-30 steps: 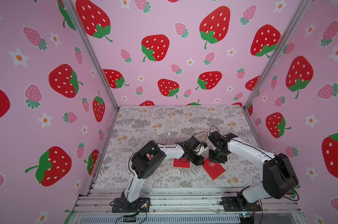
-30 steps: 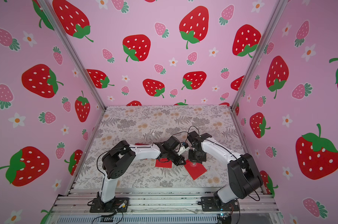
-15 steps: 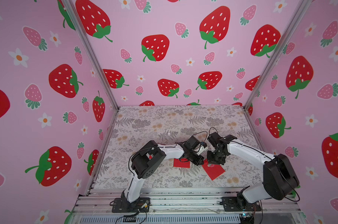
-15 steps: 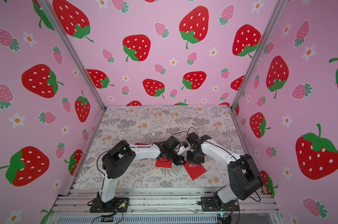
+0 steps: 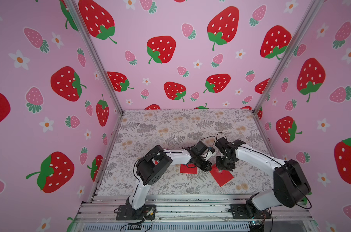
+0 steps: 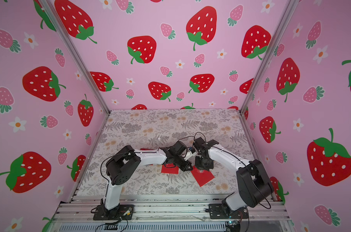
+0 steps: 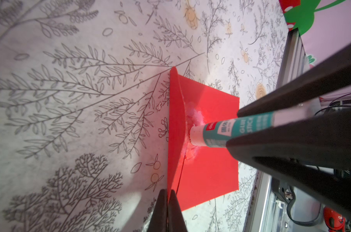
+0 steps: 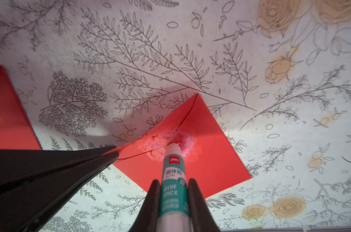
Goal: Seal the envelope with a glue stick
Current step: Apply the envelope at the center of the board.
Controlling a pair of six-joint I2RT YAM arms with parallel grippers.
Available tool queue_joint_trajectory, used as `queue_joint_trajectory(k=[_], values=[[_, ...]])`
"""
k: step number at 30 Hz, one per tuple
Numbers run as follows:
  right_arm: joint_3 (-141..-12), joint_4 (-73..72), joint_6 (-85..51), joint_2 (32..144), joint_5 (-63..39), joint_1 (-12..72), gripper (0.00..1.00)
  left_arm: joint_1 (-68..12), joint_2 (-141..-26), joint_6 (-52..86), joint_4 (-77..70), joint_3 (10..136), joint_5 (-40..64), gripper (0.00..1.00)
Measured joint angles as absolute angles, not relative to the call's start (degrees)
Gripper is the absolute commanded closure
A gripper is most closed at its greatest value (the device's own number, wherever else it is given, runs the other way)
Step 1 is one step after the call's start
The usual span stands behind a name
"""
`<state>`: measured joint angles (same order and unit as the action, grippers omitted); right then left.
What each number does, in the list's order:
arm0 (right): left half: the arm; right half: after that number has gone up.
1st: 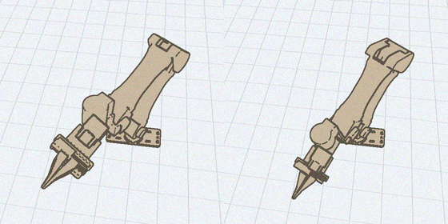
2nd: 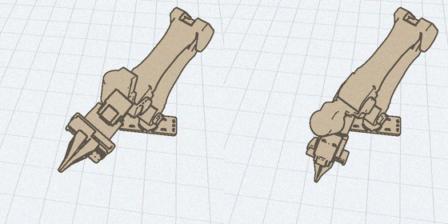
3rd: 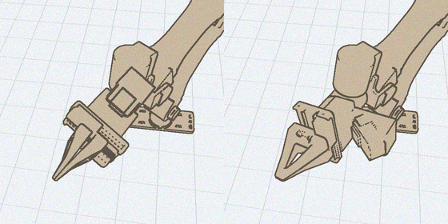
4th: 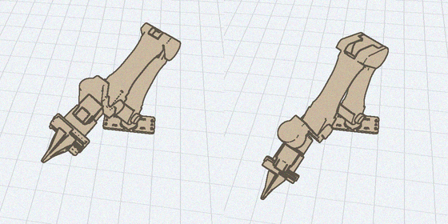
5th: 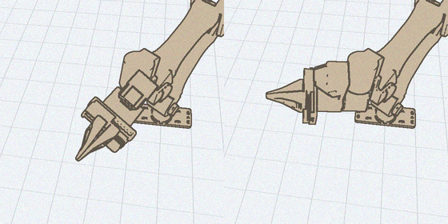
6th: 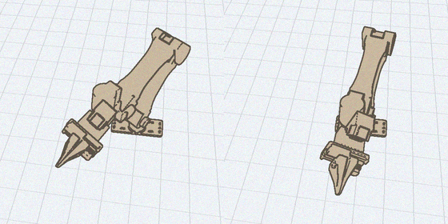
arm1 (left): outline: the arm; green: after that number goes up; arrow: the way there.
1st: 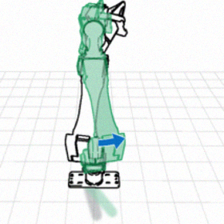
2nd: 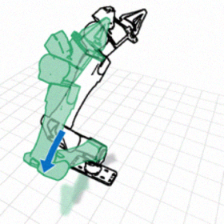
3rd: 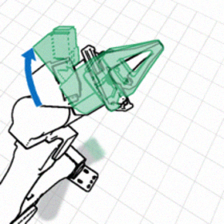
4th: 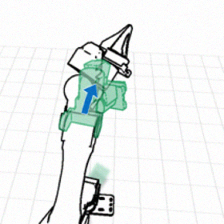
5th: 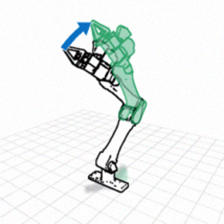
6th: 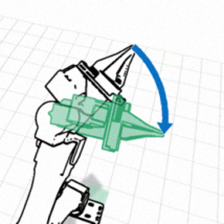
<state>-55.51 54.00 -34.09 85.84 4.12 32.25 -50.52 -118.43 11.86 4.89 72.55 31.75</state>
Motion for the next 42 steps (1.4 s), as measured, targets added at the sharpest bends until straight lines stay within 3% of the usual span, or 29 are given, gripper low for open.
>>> queue_joint_trajectory(k=[4,14,26,36,42], values=[[-54.0,52.1,-33.9,84.5,0.3,32.2,1.0,-50.5,-118.4,11.9,4.9,72.6,31.7,1.0],[-54.8,54.9,-36.2,84.7,12.8,32.5,1.0,-50.5,-118.4,11.9,4.9,72.6,31.7,1.0],[-51.7,48.6,-34.3,82.2,-1.2,32.1,1.0,-50.4,-118.4,11.9,4.9,72.6,31.7,1.0],[-52.1,51.2,-36.6,82.2,12.8,32.1,1.0,-50.4,-118.4,11.9,4.9,72.6,31.7,1.0],[-51.7,49.0,-35.7,82.3,9.7,32.1,1.0,-50.4,-118.4,11.9,4.9,72.6,31.7,1.0]])
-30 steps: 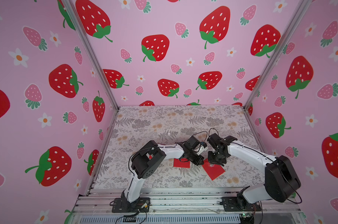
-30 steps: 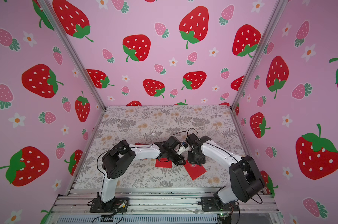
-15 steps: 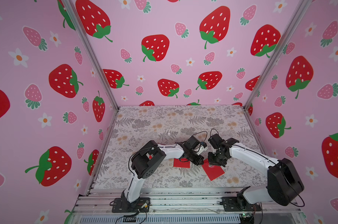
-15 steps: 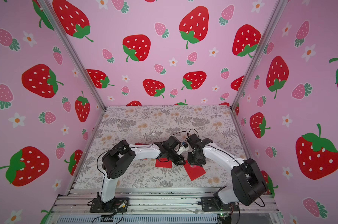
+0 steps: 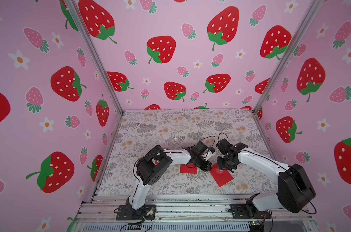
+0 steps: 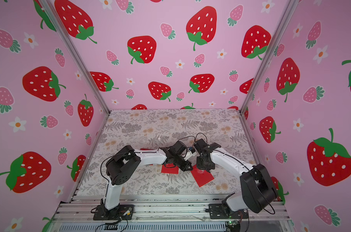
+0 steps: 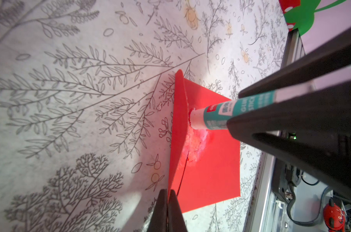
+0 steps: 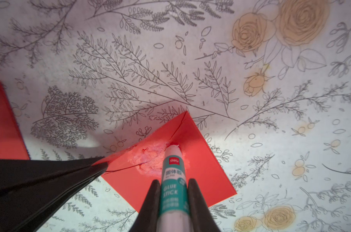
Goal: Seal the envelope with a glue stick
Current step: Apply the envelope at the center of the board.
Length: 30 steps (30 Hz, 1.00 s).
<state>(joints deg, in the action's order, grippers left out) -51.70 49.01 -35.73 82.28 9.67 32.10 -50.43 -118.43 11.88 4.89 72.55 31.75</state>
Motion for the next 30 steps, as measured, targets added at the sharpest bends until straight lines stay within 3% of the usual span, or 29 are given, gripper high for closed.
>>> queue_joint_trajectory(k=[8,21,26,30], values=[[-50.4,44.6,-34.2,81.6,-2.5,31.4,1.0,-50.4,-118.4,11.9,4.9,72.6,31.7,1.0],[-51.9,49.6,-34.7,82.5,9.7,31.1,1.0,-50.4,-118.4,11.9,4.9,72.6,31.7,1.0],[-52.3,49.6,-34.4,82.9,10.1,31.1,1.0,-50.4,-118.4,11.9,4.9,72.6,31.7,1.0],[-51.9,48.9,-32.7,82.6,4.5,31.1,1.0,-50.4,-118.4,11.9,4.9,72.6,31.7,1.0]])
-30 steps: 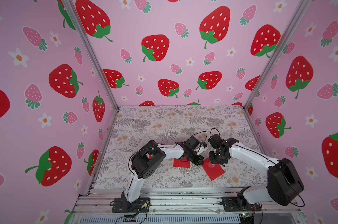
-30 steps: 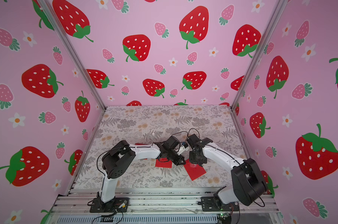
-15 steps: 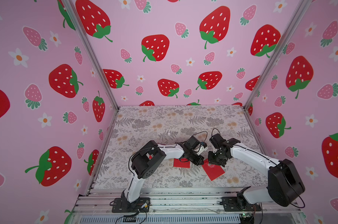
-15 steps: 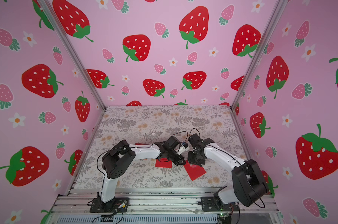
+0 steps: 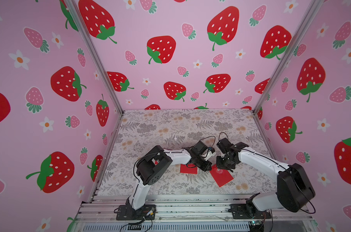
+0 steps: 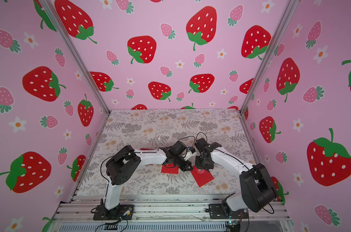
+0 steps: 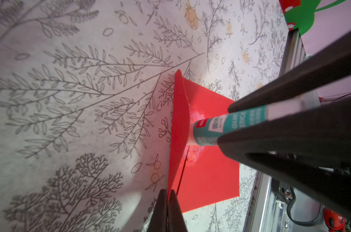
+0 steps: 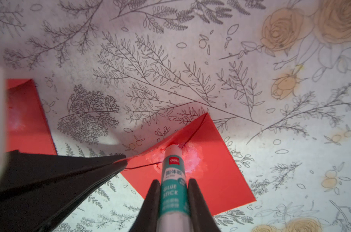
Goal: Seal the envelope with a glue stick
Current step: Apply the envelope at the center of the board.
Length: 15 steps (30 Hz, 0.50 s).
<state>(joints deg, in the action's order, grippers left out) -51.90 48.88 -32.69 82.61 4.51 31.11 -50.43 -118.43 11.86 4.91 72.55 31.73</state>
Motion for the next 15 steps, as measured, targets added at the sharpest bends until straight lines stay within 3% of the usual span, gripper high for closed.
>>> queue_joint_trajectory(k=[5,15], values=[[-50.8,47.7,-31.9,82.0,-1.8,30.8,1.0,-50.4,-118.4,11.9,5.0,72.6,31.7,1.0],[-50.8,48.4,-31.7,82.0,-1.9,30.8,1.0,-50.4,-118.4,11.9,5.0,72.6,31.7,1.0]])
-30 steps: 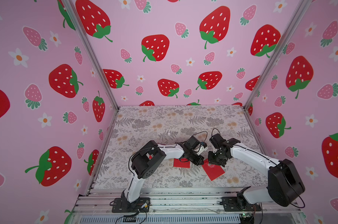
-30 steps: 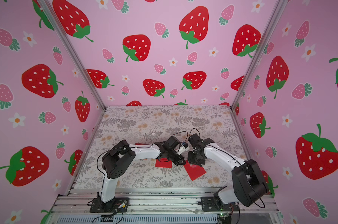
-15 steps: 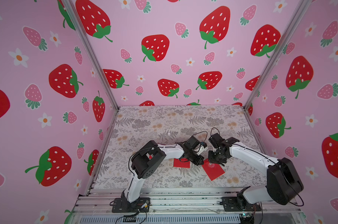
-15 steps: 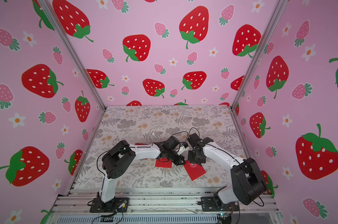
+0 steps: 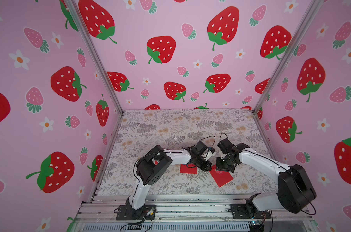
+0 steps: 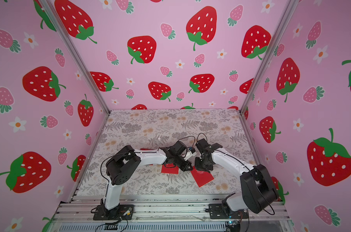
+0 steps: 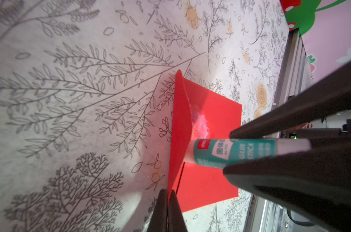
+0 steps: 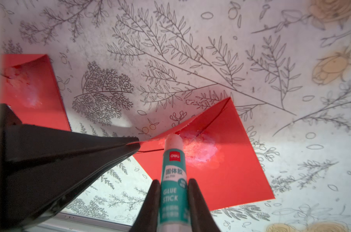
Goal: Seal the envelope with a glue stick
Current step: Apply the envelope at the center of the board.
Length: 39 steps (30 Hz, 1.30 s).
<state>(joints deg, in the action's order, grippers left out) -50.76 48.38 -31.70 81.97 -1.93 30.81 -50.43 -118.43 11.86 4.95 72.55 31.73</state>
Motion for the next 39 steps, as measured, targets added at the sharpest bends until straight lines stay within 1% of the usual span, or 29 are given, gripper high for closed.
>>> queue_joint_trajectory(k=[3,12,15,17,24,27,30,35,39], values=[[-51.0,49.2,-31.9,82.1,-1.1,30.8,1.0,-50.4,-118.4,11.9,5.0,72.6,31.7,1.0],[-55.2,57.1,-34.6,85.2,8.9,30.9,1.0,-50.4,-118.4,11.9,4.9,72.6,31.4,1.0],[-55.4,58.2,-34.7,85.4,10.3,30.9,1.0,-50.4,-118.4,11.9,4.9,72.6,31.5,1.0],[-55.4,58.1,-34.6,85.5,9.6,30.8,1.0,-50.4,-118.4,11.9,4.9,72.6,31.5,1.0],[-54.6,55.2,-33.9,85.3,-2.4,29.4,1.0,-50.4,-118.4,11.9,5.0,72.6,31.5,1.0],[-54.0,54.8,-33.6,84.8,-5.5,27.7,1.0,-50.3,-118.4,11.9,5.0,72.6,31.4,1.0],[-54.0,55.6,-33.5,83.9,-5.5,26.0,1.0,-50.3,-118.4,11.9,4.9,72.6,31.5,1.0],[-54.0,59.1,-33.3,84.0,-0.3,24.8,1.0,-50.3,-118.4,11.9,4.9,72.6,31.5,1.0],[-54.3,59.8,-33.2,84.6,0.7,24.7,1.0,-50.3,-118.4,11.9,4.9,72.6,31.4,1.0]])
